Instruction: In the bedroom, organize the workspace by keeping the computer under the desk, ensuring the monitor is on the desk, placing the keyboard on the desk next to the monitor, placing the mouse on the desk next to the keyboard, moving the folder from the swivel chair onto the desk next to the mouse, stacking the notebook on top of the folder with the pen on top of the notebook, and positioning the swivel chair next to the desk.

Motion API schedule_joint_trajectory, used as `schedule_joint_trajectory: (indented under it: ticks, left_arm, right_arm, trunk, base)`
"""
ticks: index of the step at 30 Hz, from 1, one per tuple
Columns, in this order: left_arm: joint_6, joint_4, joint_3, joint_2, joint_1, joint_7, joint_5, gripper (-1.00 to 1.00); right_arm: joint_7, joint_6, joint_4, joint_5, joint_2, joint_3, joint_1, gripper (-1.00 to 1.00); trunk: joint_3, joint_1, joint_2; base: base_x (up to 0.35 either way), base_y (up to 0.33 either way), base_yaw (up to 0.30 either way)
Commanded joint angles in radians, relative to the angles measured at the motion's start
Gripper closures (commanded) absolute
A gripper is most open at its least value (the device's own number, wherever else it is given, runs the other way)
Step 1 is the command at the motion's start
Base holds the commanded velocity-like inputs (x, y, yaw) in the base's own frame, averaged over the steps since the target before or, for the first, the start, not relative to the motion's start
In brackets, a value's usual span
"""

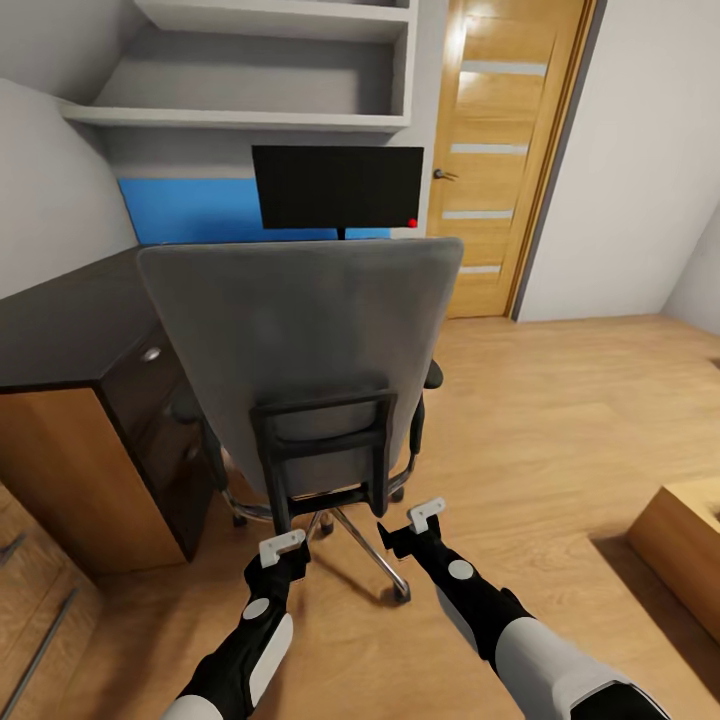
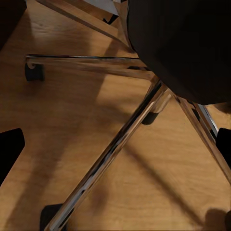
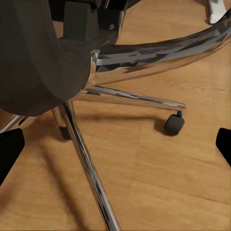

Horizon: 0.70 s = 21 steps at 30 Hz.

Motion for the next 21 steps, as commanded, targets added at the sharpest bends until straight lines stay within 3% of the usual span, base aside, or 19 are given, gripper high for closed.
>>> schedule_joint_trajectory:
  ticks: [1, 21]
  left_arm:
    - [-0.005, 0.000, -0.004, 0.000, -0.001, 0.005, 0.005, -1.00]
    - [-0.005, 0.000, -0.004, 0.000, -0.001, 0.005, 0.005, -1.00]
  right_arm:
    - [0.001, -0.004, 0.000, -0.003, 0.000, -0.002, -0.001, -1.00]
    - [0.001, -0.004, 0.002, -0.003, 0.000, -0.002, -0.001, -1.00]
  trunk:
    - [-0.001, 0.000, 0.000]
    - [-0.001, 0.000, 0.000]
  base:
    - [0.321, 0.000, 0.000]
    - [0.324, 0.000, 0.000]
